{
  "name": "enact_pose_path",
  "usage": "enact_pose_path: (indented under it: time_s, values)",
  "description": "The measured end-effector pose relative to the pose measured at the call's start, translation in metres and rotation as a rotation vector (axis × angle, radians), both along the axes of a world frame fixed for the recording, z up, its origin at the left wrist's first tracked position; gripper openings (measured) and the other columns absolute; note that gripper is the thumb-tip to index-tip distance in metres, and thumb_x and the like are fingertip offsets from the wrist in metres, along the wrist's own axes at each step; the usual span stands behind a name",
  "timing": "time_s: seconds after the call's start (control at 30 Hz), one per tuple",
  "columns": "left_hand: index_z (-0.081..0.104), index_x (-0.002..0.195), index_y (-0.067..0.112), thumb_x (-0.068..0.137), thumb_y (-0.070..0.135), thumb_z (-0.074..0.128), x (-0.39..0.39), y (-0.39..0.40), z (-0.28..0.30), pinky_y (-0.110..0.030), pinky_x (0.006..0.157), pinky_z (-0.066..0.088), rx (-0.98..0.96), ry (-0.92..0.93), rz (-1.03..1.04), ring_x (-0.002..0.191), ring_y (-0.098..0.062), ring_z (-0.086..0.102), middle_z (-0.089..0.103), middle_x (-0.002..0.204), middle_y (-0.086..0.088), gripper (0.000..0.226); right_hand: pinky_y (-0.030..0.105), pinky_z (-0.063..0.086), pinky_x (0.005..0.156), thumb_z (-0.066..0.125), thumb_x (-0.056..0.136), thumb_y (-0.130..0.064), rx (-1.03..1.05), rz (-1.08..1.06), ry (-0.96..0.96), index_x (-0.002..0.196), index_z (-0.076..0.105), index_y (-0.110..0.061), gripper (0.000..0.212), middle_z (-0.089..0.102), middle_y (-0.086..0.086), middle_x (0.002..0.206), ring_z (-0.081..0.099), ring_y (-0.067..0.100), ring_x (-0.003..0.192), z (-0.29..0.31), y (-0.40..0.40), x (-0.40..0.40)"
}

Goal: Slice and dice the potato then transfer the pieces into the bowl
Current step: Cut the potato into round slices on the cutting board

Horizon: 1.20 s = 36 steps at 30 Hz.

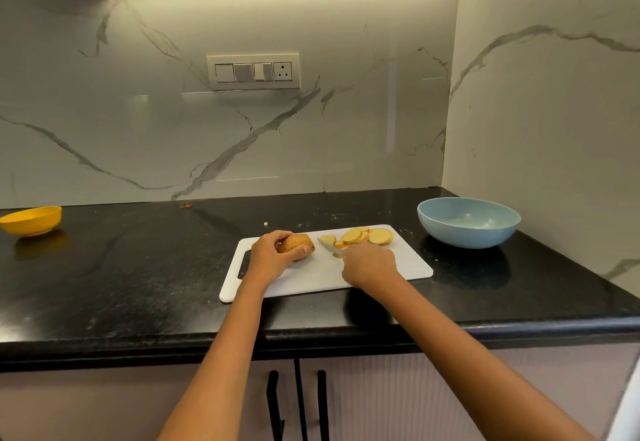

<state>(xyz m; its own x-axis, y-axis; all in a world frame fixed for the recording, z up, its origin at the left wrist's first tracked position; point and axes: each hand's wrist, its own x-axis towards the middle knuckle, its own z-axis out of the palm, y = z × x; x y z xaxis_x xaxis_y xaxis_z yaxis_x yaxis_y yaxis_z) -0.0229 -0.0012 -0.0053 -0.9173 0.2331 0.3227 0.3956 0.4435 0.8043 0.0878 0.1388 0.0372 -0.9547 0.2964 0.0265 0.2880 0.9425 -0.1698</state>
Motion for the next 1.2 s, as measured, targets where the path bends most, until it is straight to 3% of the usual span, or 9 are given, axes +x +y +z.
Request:
enact_pose_path:
  time_s: [0.07,0.2,0.27,0.43,0.57,0.73,0.93,1.1,1.2]
  values:
    - [0.054,0.127,0.013,0.078,0.034,0.073,0.001,0.0,0.0,-0.03,0.093,0.042,-0.005,-0.003,-0.007,0.113,-0.021,0.052,0.056,0.126,-0.007,0.057,0.024,0.045,0.085,0.044,0.097,-0.02,-0.019,-0.034,-0.004,0.121,0.057,-0.009,0.029,0.061,0.006,0.113,0.056,0.016,0.096,0.003,0.006,-0.003]
    - [0.054,0.128,0.014,0.077,0.034,0.073,0.0,0.001,0.001,-0.032,0.096,0.043,-0.016,-0.001,-0.017,0.113,-0.021,0.051,0.055,0.127,-0.007,0.058,0.026,0.043,0.09,0.043,0.098,-0.021,-0.036,-0.031,-0.031,0.129,0.051,-0.011,0.033,0.06,0.008,0.117,0.057,0.02,0.107,0.008,0.009,-0.005]
    - [0.054,0.127,0.015,0.077,0.035,0.073,0.0,0.0,0.001,-0.033,0.096,0.043,-0.018,-0.001,-0.012,0.113,-0.021,0.051,0.054,0.127,-0.007,0.058,0.025,0.042,0.085,0.043,0.098,-0.021,-0.045,-0.037,-0.022,0.124,0.053,-0.01,0.03,0.061,0.007,0.114,0.057,0.019,0.105,0.007,0.01,-0.007]
    - [0.054,0.127,0.015,0.075,0.035,0.075,0.001,0.001,0.001,-0.034,0.097,0.044,-0.019,-0.003,-0.01,0.113,-0.022,0.051,0.054,0.126,-0.007,0.059,0.024,0.042,0.075,0.044,0.096,-0.019,-0.082,-0.034,0.024,0.11,0.058,-0.007,0.023,0.054,0.005,0.088,0.053,0.016,0.083,0.008,0.007,-0.008]
    - [0.056,0.124,0.015,0.072,0.032,0.078,0.001,0.001,0.002,-0.036,0.098,0.045,-0.001,-0.002,-0.025,0.113,-0.022,0.051,0.055,0.126,-0.007,0.058,0.024,0.04,0.069,0.044,0.097,-0.018,-0.106,-0.015,0.077,0.104,0.056,-0.008,0.018,0.044,0.001,0.07,0.049,0.016,0.079,0.014,-0.002,-0.004]
    - [0.058,0.122,0.013,0.069,0.028,0.08,0.002,-0.001,0.001,-0.038,0.098,0.047,0.021,0.008,-0.021,0.111,-0.022,0.053,0.056,0.124,-0.008,0.059,0.025,0.039,0.07,0.042,0.098,-0.021,-0.106,0.046,0.057,0.116,0.055,-0.006,0.026,0.05,0.005,0.089,0.049,0.016,0.082,0.018,-0.02,0.0]
    - [0.057,0.125,0.013,0.072,0.025,0.078,0.003,0.002,0.002,-0.034,0.097,0.045,0.006,0.014,-0.019,0.113,-0.023,0.052,0.055,0.125,-0.008,0.058,0.025,0.041,0.072,0.044,0.097,-0.018,-0.047,0.042,0.044,0.12,0.054,-0.007,0.027,0.053,0.007,0.094,0.05,0.017,0.084,0.018,-0.028,0.0]
    - [0.061,0.12,0.014,0.067,0.029,0.082,0.001,-0.001,0.001,-0.036,0.096,0.046,0.024,0.018,-0.022,0.11,-0.022,0.054,0.058,0.121,-0.007,0.059,0.026,0.045,0.085,0.041,0.099,-0.018,0.035,0.045,0.045,0.126,0.053,-0.009,0.03,0.058,0.008,0.122,0.056,0.021,0.11,0.013,-0.037,0.001]
    - [0.06,0.121,0.014,0.066,0.031,0.083,0.0,-0.001,0.001,-0.036,0.097,0.045,0.02,0.015,-0.019,0.11,-0.021,0.054,0.058,0.121,-0.006,0.061,0.027,0.044,0.087,0.04,0.098,-0.017,0.004,0.018,0.001,0.126,0.052,-0.009,0.031,0.057,0.008,0.123,0.054,0.022,0.112,0.007,-0.034,0.001]
